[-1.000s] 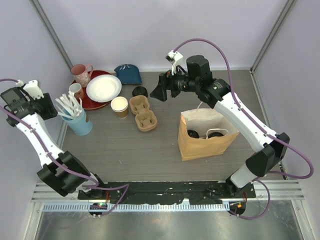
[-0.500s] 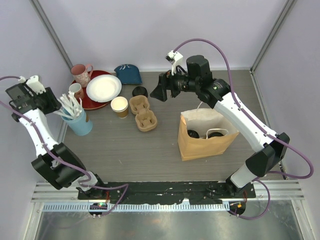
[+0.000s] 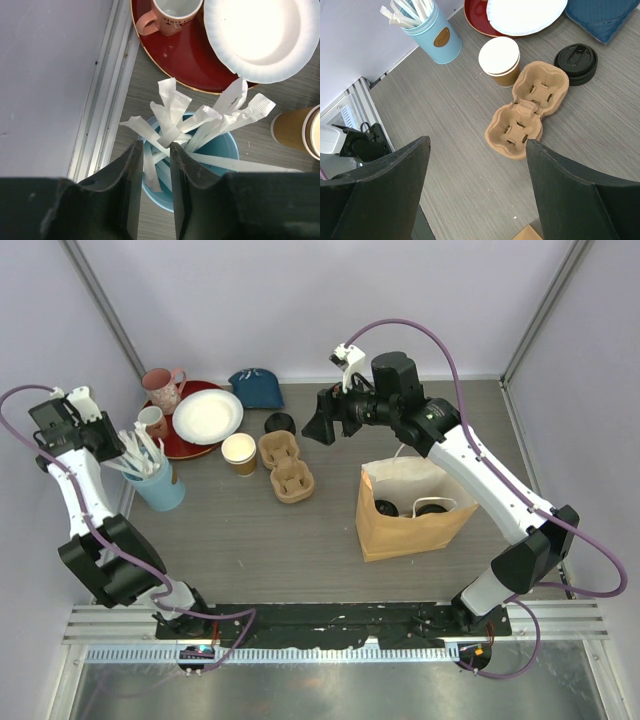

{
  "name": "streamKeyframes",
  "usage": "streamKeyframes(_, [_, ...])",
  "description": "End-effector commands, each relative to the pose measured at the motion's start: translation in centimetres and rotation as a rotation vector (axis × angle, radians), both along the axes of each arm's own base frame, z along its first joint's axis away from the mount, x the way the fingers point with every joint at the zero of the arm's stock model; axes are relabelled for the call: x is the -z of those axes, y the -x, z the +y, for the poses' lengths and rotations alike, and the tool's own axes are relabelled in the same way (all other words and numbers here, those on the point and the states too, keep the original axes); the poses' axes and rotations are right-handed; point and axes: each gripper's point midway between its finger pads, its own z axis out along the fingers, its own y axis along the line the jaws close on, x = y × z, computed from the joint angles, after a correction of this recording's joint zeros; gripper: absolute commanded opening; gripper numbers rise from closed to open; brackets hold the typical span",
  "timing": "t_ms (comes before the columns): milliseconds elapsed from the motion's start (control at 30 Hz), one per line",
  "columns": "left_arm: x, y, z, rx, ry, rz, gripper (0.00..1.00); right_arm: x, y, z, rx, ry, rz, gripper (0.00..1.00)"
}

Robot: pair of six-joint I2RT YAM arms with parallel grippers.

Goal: Pack the takeout coffee

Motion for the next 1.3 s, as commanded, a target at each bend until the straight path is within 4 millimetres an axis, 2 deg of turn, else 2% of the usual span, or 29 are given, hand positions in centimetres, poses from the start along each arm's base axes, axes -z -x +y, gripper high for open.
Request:
streamKeyframes(0, [-1.5, -0.8, -0.2, 0.02, -0.051, -0.053, 0.22, -2.4, 0.6, -0.6, 0.002, -0.024, -0.07, 0.82])
streamKeyframes(100, [-1.8, -0.4, -0.4, 0.016, -0.066, -0.043, 0.12, -2.5, 0.8, -0.7, 0.003, -0.021, -0.075, 0.82])
streamKeyframes(267, [-3.4, 0.9, -0.6, 0.023, -0.137, -0.044, 0.08, -2.6, 0.9, -1.0, 0.01, -0.016, -0.083, 0.82])
streamKeyframes(367, [-4.3, 1.6, -0.8, 0.023, -0.157, -0.034, 0.0, -2.5, 0.8, -0.9, 0.006, -0.015, -0.08, 0.82])
streamKeyframes(500, [-5.4, 2.4, -1.1, 0.027, -0.157, -0.017, 0.0, -2.7, 0.9, -0.8, 0.001, -0.021, -0.081, 0.82])
streamKeyframes(700, [-9.0, 2.8, -1.7, 0.032, -0.181, -0.067, 0.0, -3.0, 1.2, -1.1, 0.0, -0.018, -0.089, 0.82])
streamKeyframes(800, [-9.7, 2.8, -2.1, 0.046, -0.179, -0.078, 0.0, -3.1, 1.3, -1.2, 0.0, -0.019, -0.09, 0.82])
streamKeyframes(1033, [-8.2, 2.0, -2.7, 0.102, -0.136, -0.049, 0.0, -3.1, 1.5, -1.5, 0.002, -0.01, -0.095, 0.82])
streamKeyframes(1100, [-8.1, 1.9, -3.4, 0.13, -0.113, -0.053, 0.0, -3.1, 1.6, -1.6, 0.001, -0.006, -0.097, 0.82])
streamKeyframes(1267, [-8.1, 1.7, -3.8, 0.154, -0.123, -0.061, 0.0, -3.2, 1.6, -1.8, 0.005, -0.007, -0.099, 0.82])
